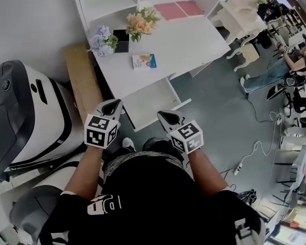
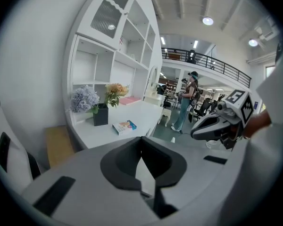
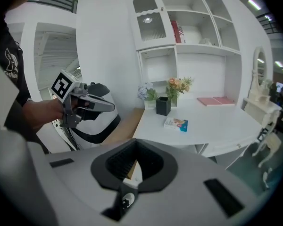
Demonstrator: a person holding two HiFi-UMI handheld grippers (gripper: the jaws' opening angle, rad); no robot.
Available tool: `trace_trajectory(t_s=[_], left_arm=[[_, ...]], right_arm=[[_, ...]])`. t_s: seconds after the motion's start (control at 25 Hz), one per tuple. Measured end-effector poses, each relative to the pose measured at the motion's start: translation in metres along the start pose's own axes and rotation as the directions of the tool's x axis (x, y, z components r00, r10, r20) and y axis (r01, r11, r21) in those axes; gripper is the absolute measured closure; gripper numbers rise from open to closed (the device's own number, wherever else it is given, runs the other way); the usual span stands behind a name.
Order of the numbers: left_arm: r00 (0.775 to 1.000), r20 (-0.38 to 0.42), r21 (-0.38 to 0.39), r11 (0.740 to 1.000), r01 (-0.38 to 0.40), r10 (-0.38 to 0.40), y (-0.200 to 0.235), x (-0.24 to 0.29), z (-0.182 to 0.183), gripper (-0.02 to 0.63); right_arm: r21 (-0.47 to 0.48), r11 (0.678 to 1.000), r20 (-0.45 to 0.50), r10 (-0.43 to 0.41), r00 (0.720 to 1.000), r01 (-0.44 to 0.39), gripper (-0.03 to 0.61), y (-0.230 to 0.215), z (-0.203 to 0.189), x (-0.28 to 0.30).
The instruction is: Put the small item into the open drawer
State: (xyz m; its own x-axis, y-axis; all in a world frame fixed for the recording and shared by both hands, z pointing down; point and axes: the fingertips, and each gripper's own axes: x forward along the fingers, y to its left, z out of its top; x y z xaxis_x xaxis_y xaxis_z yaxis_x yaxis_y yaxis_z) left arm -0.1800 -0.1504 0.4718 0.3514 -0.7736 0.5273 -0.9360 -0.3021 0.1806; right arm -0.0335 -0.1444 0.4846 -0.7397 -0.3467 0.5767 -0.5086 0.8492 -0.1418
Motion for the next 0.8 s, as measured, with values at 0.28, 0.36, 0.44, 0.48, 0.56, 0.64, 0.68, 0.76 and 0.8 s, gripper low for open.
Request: trace_trajectory(t_s=[0.28, 0.36, 0.44, 0.48, 0.56, 0.64, 0.68, 0.76, 0.8], left_arm=[[0.999, -0.043, 0.007, 1.0, 0.018, -0.018, 0.0, 0.027, 0.004, 0.6], [0.998, -0.054, 0.01, 1.0, 0.013, -0.013, -0.002, 0.034, 0.007, 0.6], [0.998, -0.063, 0.004, 1.0, -0.002, 0.002, -0.001, 0.04, 0.01, 0.6], [0.998, -0.067, -0.002, 1.0, -0.011, 0.011, 0.0, 0.043, 0.011, 0.6], [0.997, -0.073, -0.011, 0.999, -0.032, 0.032, 0.003, 0.049, 0.015, 0.6], [0.996, -0.071, -0.018, 0.998, -0.055, 0.054, 0.006, 0.053, 0.021, 0.6], [0.996, -0.068, -0.024, 0.998, -0.066, 0.065, 0.008, 0.055, 0.024, 0.6], [0.994, -0.065, -0.036, 0.996, -0.086, 0.084, 0.011, 0.057, 0.028, 0.6], [0.994, -0.067, -0.042, 0.995, -0.095, 0.092, 0.012, 0.058, 0.029, 0.6]], right_arm=[[0.025, 1.0, 0.007, 0.002, 1.0, -0.002, 0.571, -0.028, 0.006, 0.012], [0.031, 0.999, 0.006, 0.01, 1.0, -0.01, 0.571, -0.039, 0.006, 0.015], [0.027, 0.999, -0.002, 0.018, 1.0, -0.018, 0.571, -0.053, 0.008, 0.02], [0.017, 1.0, -0.007, 0.022, 1.0, -0.022, 0.571, -0.06, 0.01, 0.024], [-0.021, 0.999, -0.017, 0.033, 0.999, -0.033, 0.571, -0.073, 0.016, 0.032], [-0.08, 0.996, -0.033, 0.045, 0.998, -0.048, 0.571, -0.085, 0.023, 0.043], [-0.107, 0.993, -0.042, 0.051, 0.998, -0.055, 0.571, -0.091, 0.026, 0.05], [-0.129, 0.989, -0.058, 0.067, 0.996, -0.074, 0.571, -0.102, 0.029, 0.065], [-0.12, 0.989, -0.065, 0.081, 0.995, -0.088, 0.569, -0.108, 0.03, 0.073]])
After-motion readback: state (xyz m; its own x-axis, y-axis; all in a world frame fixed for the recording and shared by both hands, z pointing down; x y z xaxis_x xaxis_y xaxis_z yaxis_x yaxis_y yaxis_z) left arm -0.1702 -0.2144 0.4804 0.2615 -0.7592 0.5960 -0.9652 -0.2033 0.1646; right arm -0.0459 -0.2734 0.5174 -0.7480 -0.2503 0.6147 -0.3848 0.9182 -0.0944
